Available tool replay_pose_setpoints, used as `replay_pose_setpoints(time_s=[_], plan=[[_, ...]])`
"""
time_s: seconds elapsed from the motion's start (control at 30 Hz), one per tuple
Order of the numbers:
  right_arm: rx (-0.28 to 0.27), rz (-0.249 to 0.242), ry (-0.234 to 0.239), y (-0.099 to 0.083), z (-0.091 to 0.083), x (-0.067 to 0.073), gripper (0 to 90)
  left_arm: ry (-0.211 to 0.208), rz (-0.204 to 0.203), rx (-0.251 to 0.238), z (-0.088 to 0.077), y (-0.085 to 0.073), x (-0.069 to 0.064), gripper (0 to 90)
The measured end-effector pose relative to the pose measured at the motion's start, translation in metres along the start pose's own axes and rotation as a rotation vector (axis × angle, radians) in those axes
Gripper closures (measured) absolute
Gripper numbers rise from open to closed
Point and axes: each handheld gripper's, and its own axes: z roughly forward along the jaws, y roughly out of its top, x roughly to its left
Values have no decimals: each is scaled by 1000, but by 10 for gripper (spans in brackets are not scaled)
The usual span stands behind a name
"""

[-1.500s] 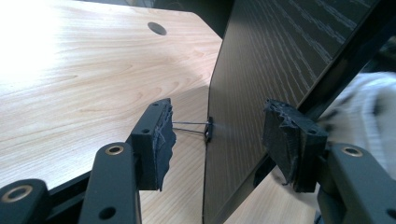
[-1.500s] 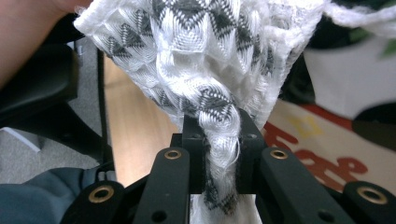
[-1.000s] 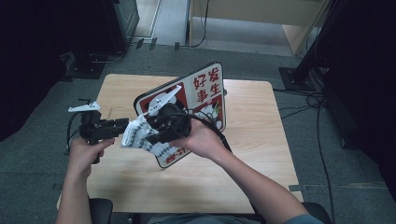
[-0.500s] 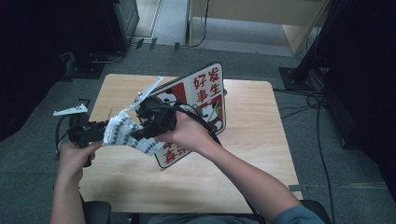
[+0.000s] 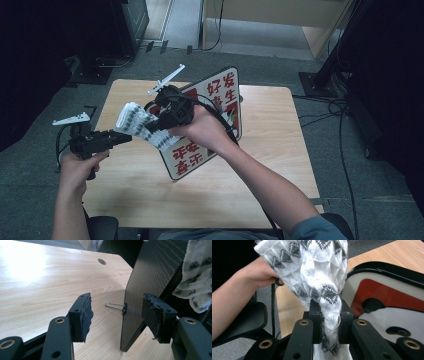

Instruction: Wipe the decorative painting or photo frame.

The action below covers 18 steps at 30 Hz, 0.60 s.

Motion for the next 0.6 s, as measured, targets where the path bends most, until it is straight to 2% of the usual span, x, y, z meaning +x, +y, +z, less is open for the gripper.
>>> replay_pose_setpoints(time_s=[0.17, 0.6], plan=[[5, 17, -5, -3, -1, -3, 796, -5, 4, 0, 0, 0, 0, 414], [30, 38, 6, -18, 11, -6, 796, -8, 10, 5, 0, 0, 0, 413]])
